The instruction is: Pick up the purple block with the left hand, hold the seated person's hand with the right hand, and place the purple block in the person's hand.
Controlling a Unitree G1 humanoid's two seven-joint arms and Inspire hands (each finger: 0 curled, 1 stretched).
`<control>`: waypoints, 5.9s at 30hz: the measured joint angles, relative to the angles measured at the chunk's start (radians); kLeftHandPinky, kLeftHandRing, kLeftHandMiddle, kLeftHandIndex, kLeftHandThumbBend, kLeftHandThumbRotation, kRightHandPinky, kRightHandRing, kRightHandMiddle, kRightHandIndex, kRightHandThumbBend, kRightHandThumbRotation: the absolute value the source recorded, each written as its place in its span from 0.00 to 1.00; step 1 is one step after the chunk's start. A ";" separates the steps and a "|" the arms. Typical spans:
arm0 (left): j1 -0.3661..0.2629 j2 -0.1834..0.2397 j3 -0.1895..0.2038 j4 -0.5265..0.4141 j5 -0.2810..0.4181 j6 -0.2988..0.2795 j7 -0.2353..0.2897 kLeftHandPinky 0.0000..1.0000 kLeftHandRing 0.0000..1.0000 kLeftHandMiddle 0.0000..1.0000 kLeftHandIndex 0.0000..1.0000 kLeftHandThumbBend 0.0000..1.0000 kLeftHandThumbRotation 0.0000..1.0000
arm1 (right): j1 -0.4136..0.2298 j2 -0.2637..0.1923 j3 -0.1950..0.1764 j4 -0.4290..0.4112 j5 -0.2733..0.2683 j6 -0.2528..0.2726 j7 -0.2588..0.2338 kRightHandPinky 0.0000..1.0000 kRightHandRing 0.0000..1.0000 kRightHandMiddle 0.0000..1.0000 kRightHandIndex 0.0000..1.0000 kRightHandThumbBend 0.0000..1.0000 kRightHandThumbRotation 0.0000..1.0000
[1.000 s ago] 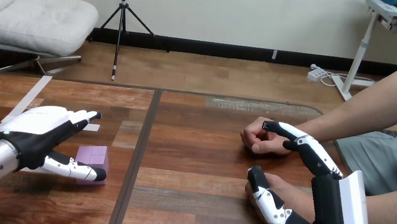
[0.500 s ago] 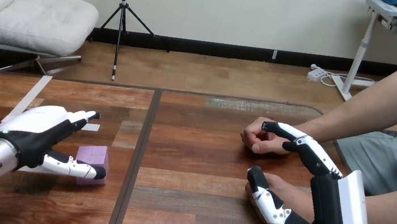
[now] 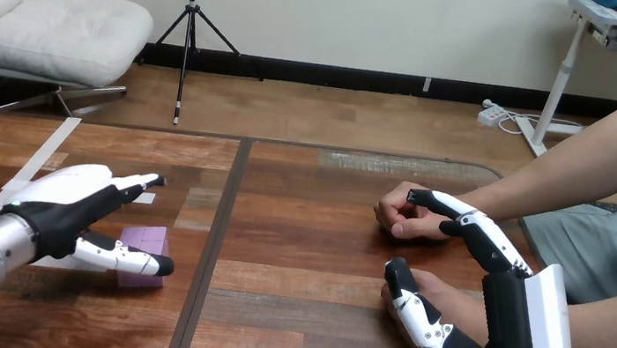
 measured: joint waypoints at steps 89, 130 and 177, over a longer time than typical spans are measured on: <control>-0.075 -0.079 -0.153 0.099 0.091 0.086 0.163 0.65 0.74 0.77 0.78 0.69 0.27 | 0.004 -0.003 -0.014 -0.036 0.001 0.014 0.021 0.73 0.77 0.76 0.73 0.40 0.49; -0.097 -0.101 -0.185 0.138 0.121 0.137 0.278 0.35 0.41 0.47 0.47 0.54 0.00 | 0.004 -0.013 -0.019 -0.036 0.003 0.010 0.026 0.74 0.76 0.75 0.72 0.41 0.51; -0.038 -0.159 -0.043 0.171 -0.176 -0.079 0.254 0.34 0.39 0.46 0.47 0.71 0.07 | 0.004 -0.036 -0.019 -0.036 0.004 0.021 0.027 0.73 0.76 0.75 0.72 0.41 0.50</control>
